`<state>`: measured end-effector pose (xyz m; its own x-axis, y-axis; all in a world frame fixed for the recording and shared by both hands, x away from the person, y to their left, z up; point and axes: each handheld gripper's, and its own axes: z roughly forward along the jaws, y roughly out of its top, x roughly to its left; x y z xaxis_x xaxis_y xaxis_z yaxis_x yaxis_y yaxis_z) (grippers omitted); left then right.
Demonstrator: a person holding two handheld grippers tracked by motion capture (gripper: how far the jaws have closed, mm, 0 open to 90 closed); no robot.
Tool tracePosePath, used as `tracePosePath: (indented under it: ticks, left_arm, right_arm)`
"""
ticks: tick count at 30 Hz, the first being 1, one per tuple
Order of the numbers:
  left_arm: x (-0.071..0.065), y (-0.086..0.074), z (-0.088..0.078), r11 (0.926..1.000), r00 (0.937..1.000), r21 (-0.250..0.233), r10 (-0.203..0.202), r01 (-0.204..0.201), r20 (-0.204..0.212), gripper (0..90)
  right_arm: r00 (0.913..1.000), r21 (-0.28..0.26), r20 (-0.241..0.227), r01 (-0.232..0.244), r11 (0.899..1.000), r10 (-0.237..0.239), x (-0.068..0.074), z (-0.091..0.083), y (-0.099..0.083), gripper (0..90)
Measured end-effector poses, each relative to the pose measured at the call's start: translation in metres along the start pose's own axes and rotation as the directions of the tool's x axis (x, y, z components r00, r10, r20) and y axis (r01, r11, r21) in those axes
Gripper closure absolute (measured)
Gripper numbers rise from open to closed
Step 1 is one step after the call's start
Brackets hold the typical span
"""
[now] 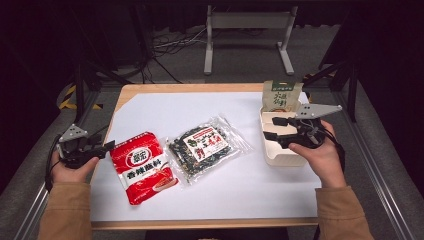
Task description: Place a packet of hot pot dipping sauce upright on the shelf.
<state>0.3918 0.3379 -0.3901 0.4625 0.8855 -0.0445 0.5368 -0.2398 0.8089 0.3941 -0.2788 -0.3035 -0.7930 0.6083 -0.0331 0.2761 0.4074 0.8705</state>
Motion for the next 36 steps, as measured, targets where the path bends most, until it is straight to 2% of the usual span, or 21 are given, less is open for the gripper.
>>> tracePosePath:
  ticks: [5,7,9,11,14,15,19,21,22,27,33,36]
  left_arm:
    - [0.008,-0.004,0.008,0.9998,0.9996,-0.001,-0.022,0.022,0.019,38.8]
    - [0.012,-0.007,0.011,0.9994,0.9985,-0.009,-0.033,0.033,0.043,39.3]
    - [0.017,-0.011,0.016,0.9977,0.9955,-0.003,-0.068,0.068,0.066,39.3]
    - [0.021,-0.015,0.024,0.9946,0.9911,0.030,-0.102,0.099,0.086,37.9]
    - [0.024,-0.018,0.033,0.9884,0.9873,0.086,-0.133,0.125,0.087,35.9]
    - [0.024,-0.018,0.033,0.9884,0.9873,0.086,-0.133,0.125,0.087,36.0]
    - [0.028,-0.020,0.042,0.9807,0.9780,0.114,-0.172,0.159,0.118,34.6]
    - [0.028,-0.021,0.045,0.9793,0.9763,0.123,-0.177,0.161,0.125,32.7]
    - [0.027,-0.022,0.049,0.9781,0.9768,0.143,-0.170,0.151,0.131,31.7]
    - [0.025,-0.024,0.056,0.9735,0.9765,0.178,-0.169,0.143,0.135,31.0]
    - [0.023,-0.027,0.062,0.9691,0.9673,0.197,-0.183,0.148,0.175,31.4]
    - [0.022,-0.026,0.060,0.9710,0.9653,0.194,-0.177,0.140,0.192,32.9]
  right_arm:
    - [1.0000,0.002,0.003,0.010,1.000,-0.010,0.003,0.000,0.001,38.5]
    - [0.9999,0.005,0.006,0.012,1.000,-0.012,0.005,0.000,0.001,38.4]
    - [0.9999,0.007,0.008,0.015,1.000,-0.015,0.007,-0.001,0.002,38.1]
    - [0.9998,0.005,0.008,0.017,1.000,-0.017,0.009,-0.002,0.002,37.9]
    - [0.9998,0.003,0.007,0.019,1.000,-0.019,0.011,-0.002,0.003,37.5]
    - [0.9998,0.003,0.007,0.019,1.000,-0.019,0.011,-0.002,0.003,37.5]
    - [0.9999,0.010,0.004,0.014,1.000,-0.014,0.010,-0.001,0.000,37.2]
    - [0.9999,0.012,0.007,0.009,1.000,-0.009,0.009,0.000,0.000,37.1]
    - [1.0000,0.014,0.009,0.004,1.000,-0.004,0.009,0.000,-0.001,37.0]
    - [0.9999,0.016,0.009,0.005,1.000,-0.005,0.009,0.001,-0.001,36.5]
    - [1.0000,0.015,0.009,0.002,1.000,-0.002,0.009,0.000,-0.002,35.8]
    - [0.9999,0.015,0.012,0.006,1.000,-0.006,0.010,0.000,-0.002,35.8]
